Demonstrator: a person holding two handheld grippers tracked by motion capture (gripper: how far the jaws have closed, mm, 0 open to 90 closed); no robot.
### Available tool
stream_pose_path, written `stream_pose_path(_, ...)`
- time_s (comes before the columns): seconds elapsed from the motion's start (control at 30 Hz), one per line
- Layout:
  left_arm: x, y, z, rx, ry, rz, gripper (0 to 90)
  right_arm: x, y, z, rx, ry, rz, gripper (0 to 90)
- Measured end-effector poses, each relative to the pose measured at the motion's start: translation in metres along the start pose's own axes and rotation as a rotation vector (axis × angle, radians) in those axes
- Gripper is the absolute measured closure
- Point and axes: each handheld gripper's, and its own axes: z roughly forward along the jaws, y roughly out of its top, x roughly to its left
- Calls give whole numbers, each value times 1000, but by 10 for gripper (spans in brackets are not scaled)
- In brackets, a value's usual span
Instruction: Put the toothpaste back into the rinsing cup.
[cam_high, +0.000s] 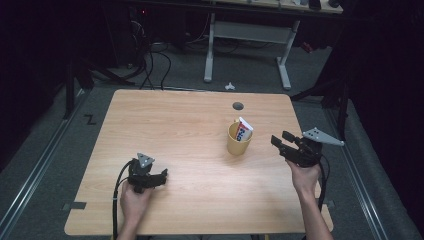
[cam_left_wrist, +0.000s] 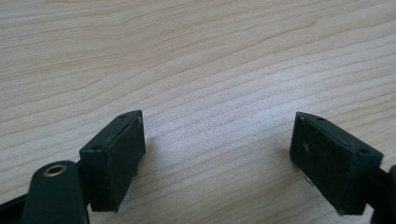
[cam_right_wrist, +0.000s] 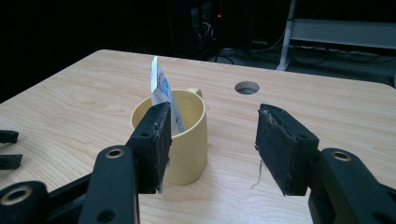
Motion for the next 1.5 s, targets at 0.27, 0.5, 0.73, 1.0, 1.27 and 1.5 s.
stream_pose_path(0.27,0,0,0,0,0,0,185,-2,-3,-6,6,-17,-6,463)
stream_pose_path(0.5,0,0,0,0,0,0,185,-5,-7,-10,14,-23,-1,465)
stream_pose_path(0.73,0,0,0,1,0,0,185,-5,-10,-14,10,-24,4,465)
stream_pose_path(1.0,0,0,0,0,0,0,185,-6,-16,-15,12,-22,10,465)
stream_pose_path(1.27,0,0,0,0,0,0,185,-5,-22,-13,12,-12,28,465)
stream_pose_path(1.5,0,0,0,1,0,0,185,-5,-28,-6,27,-8,37,466)
